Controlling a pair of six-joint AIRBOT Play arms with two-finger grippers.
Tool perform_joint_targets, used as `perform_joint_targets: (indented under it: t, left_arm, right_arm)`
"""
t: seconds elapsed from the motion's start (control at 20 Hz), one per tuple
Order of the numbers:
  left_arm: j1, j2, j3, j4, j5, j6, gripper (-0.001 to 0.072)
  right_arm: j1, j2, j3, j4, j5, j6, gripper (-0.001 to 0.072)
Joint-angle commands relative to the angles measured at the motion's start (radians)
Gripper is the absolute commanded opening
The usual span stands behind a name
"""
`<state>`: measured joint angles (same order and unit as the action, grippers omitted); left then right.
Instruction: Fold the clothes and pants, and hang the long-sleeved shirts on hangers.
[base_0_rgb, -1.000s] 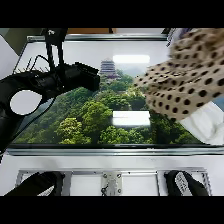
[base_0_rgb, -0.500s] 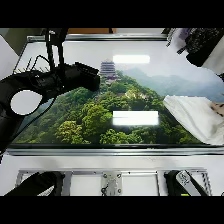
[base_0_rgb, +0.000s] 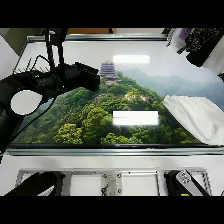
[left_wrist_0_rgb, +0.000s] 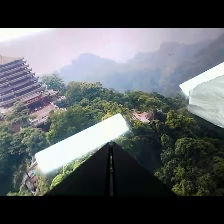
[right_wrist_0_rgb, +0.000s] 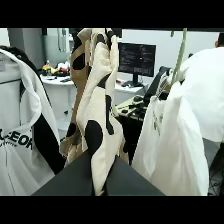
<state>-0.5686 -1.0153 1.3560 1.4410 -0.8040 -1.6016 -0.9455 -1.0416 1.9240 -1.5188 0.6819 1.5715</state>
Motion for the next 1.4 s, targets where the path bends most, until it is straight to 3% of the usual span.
perform_joint_targets:
  t: [0.0, 0.95, 1.15, 1.35]
  left_arm:
    - [0.001, -0.001, 0.0, 0.0, 0.0, 0.0, 0.0009]
    - [0.001, -0.001, 0.0, 0.0, -0.034, 0.0, 0.0009]
    - [0.0, -0.001, 0.0, -0.001, -0.061, -0.001, 0.0009]
    - [0.0, -0.001, 0.0, -0.002, -0.06, -0.004, 0.0009]
  right_arm:
    - [-0.004, 0.013, 0.005, -0.007, -0.023, 0.0, 0.0004]
    - [-0.026, -0.011, 0.005, -0.056, -0.039, 0.001, 0.0004]
    - [-0.114, -0.048, 0.005, -0.056, -0.037, 0.081, 0.0005]
    - [-0.143, -0.096, 0.005, -0.048, 0.0, 0.082, 0.0005]
